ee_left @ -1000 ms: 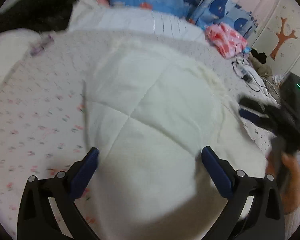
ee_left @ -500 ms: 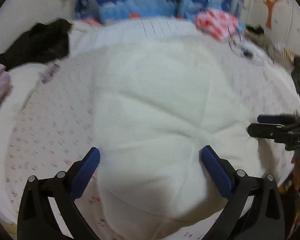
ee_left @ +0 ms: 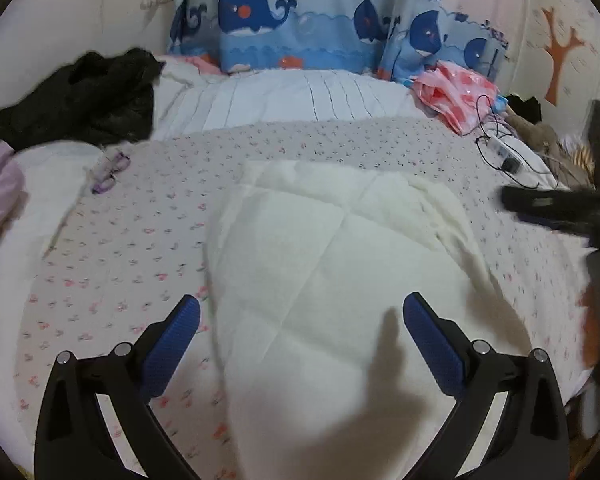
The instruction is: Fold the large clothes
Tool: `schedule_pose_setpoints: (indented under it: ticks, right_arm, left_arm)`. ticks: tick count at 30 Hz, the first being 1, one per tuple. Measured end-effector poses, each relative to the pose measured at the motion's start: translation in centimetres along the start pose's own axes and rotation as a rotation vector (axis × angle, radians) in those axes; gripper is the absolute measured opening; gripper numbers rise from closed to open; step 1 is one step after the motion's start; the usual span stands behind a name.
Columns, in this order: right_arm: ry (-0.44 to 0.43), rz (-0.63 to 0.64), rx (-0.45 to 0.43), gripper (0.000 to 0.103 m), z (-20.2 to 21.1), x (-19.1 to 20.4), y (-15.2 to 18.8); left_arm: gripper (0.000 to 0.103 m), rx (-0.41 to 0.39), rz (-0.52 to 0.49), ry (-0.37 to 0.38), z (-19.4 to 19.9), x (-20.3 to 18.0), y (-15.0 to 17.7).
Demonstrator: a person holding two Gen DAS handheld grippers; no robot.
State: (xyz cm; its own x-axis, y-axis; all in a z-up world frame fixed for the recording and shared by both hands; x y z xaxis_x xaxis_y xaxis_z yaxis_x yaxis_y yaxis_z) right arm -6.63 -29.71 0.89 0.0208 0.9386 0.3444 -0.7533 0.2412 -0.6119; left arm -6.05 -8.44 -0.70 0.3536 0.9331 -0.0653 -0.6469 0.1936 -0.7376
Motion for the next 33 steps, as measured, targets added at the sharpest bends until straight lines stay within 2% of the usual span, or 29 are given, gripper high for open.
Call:
schedule_pose_setpoints:
  ticks: [1, 2, 3, 5, 7, 8, 10, 12, 14, 15, 16, 17, 20, 22, 23, 25, 27, 30, 33]
  right_arm:
    - [0.067, 0.014, 0.059, 0.097, -3.7, -0.5, 0.5]
    - [0.095, 0.039, 0.121, 0.097, -6.8, -1.6, 1.9]
    - [0.077, 0.038, 0.153, 0.097, -9.0, -2.4, 3.6]
    - [0.039, -0.022, 0.147, 0.097, -9.8, -4.0, 4.1]
    - [0.052, -0.017, 0.164, 0.097, -9.4, -3.9, 3.5]
    - [0.038, -0.038, 0.178, 0.097, -8.6, -4.0, 3.1]
    - [-0.041, -0.076, 0.124, 0.097, -4.6, -3.3, 2.1]
    - [-0.118, -0.032, 0.066, 0.097, -0.6, -1.7, 2.8]
    - [-0.166, 0.054, 0.074, 0.097, 2.4, -0.1, 4.8]
    - [-0.159, 0.096, 0.114, 0.097, 2.6, 0.3, 6.4]
    - [-0.108, 0.157, 0.185, 0.097, 1.5, 0.3, 8.9]
    - [-0.084, 0.175, 0.211, 0.097, 0.5, -0.2, 10.7]
    - [-0.121, 0.083, 0.234, 0.097, -1.3, -1.7, 12.0]
    - [-0.132, 0.034, 0.246, 0.097, -0.7, -2.1, 11.2]
    - [-0.160, 0.001, 0.234, 0.097, 0.3, -2.2, 10.5]
    - [-0.210, -0.076, 0.190, 0.097, 2.4, -2.7, 9.7]
    - [-0.223, -0.148, 0.146, 0.097, 3.3, -4.0, 8.4]
    - [-0.222, -0.249, 0.119, 0.097, 3.1, -5.5, 7.9]
    - [-0.220, -0.315, 0.137, 0.097, 0.8, -6.1, 7.5]
  left_arm:
    - [0.097, 0.056, 0.014, 0.016, -1.7, -0.4, 0.3]
    - [0.098, 0.109, 0.026, 0.033, -3.4, -0.7, 1.1]
    - [0.098, 0.128, 0.033, 0.038, -4.2, -1.0, 1.8]
    - [0.098, 0.129, 0.026, 0.012, -5.4, -1.3, 2.7]
    - [0.098, 0.149, 0.024, 0.027, -5.3, -1.5, 2.6]
    - [0.098, 0.161, 0.035, 0.065, -4.9, -1.2, 2.5]
    - [0.097, 0.170, 0.076, 0.135, -3.4, 0.1, 2.2]
    - [0.097, 0.146, 0.153, 0.171, -1.0, 2.5, 2.7]
    - [0.097, 0.147, 0.218, 0.189, 0.7, 4.5, 4.3]
    - [0.097, 0.157, 0.244, 0.201, 1.0, 5.0, 5.2]
    - [0.097, 0.181, 0.259, 0.218, 1.0, 5.2, 6.4]
    - [0.098, 0.214, 0.248, 0.224, 0.6, 4.9, 7.9]
    - [0.098, 0.276, 0.249, 0.226, -0.5, 3.9, 11.0]
    - [0.098, 0.291, 0.290, 0.213, 0.0, 4.3, 10.6]
    - [0.097, 0.281, 0.277, 0.201, 0.7, 4.1, 10.0]
    - [0.097, 0.212, 0.201, 0.217, 2.8, 3.2, 8.3]
    - [0.097, 0.190, 0.181, 0.223, 3.6, 3.0, 7.0]
    - [0.097, 0.207, 0.270, 0.232, 2.2, 3.8, 6.1]
    - [0.097, 0.296, 0.369, 0.269, -2.0, 4.3, 6.8]
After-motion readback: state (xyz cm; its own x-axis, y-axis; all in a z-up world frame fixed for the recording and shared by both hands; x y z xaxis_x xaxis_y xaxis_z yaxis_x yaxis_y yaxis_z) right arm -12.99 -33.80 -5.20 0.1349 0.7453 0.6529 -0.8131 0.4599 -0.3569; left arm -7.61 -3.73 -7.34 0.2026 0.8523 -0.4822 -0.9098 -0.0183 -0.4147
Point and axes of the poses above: each gripper's, at about its wrist camera, not at the fingertips, and z roughly against the way its jaws point, x to its left, y to its underside, the point moved 5 cm from there along -z, roughly the way its jaws point, and after that the axes turned 7 degrees about -x, right-handed, at the moved point
